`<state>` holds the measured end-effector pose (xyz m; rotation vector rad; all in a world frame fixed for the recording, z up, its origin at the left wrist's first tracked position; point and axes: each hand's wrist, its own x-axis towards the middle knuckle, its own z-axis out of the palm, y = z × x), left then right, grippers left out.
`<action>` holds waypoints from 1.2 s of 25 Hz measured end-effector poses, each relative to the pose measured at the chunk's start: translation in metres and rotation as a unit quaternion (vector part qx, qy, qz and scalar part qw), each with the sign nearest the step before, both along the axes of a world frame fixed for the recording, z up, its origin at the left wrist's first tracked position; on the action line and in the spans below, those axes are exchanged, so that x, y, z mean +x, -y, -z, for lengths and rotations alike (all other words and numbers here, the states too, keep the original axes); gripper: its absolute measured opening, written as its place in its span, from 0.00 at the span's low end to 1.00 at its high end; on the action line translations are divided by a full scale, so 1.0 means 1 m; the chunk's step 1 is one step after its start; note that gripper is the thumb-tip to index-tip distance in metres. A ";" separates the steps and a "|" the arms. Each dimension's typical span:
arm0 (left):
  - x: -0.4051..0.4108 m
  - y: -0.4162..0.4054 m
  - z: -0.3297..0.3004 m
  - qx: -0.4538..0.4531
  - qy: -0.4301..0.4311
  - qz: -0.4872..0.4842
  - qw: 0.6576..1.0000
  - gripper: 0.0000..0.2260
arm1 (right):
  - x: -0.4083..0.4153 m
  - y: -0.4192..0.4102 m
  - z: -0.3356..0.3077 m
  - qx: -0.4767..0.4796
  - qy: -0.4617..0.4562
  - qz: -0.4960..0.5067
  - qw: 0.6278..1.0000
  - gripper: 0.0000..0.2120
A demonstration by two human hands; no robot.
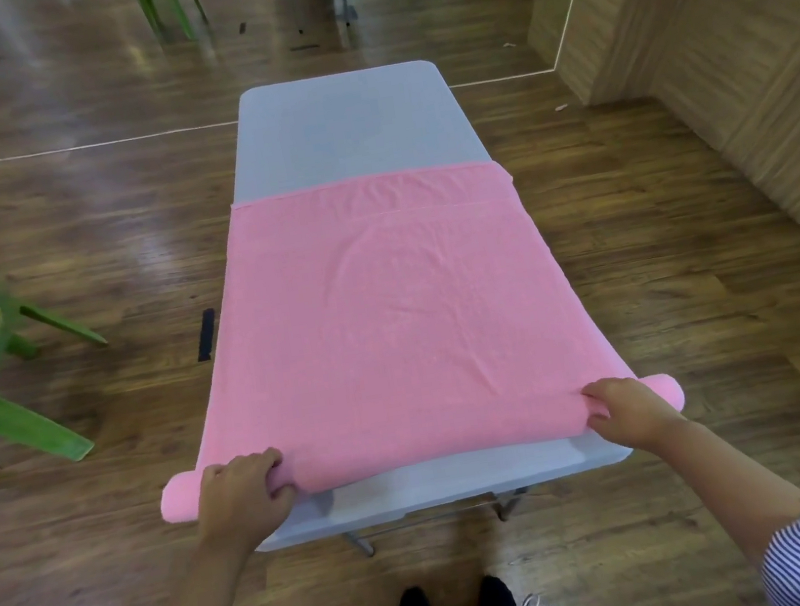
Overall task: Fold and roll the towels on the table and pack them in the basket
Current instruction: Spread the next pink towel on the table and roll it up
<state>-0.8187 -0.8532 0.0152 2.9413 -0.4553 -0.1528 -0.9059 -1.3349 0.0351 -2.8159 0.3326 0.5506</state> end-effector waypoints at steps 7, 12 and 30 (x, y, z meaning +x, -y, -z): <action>0.005 -0.007 -0.006 -0.019 0.059 -0.003 0.998 0.19 | 0.000 0.006 -0.007 0.043 0.093 0.040 0.994 0.18; 0.004 -0.007 -0.001 -0.018 0.016 0.004 1.000 0.18 | -0.008 0.004 0.002 0.022 0.071 0.031 0.997 0.26; -0.001 0.002 0.009 0.001 0.022 0.019 1.000 0.24 | -0.002 -0.006 -0.005 -0.015 0.068 -0.040 0.997 0.25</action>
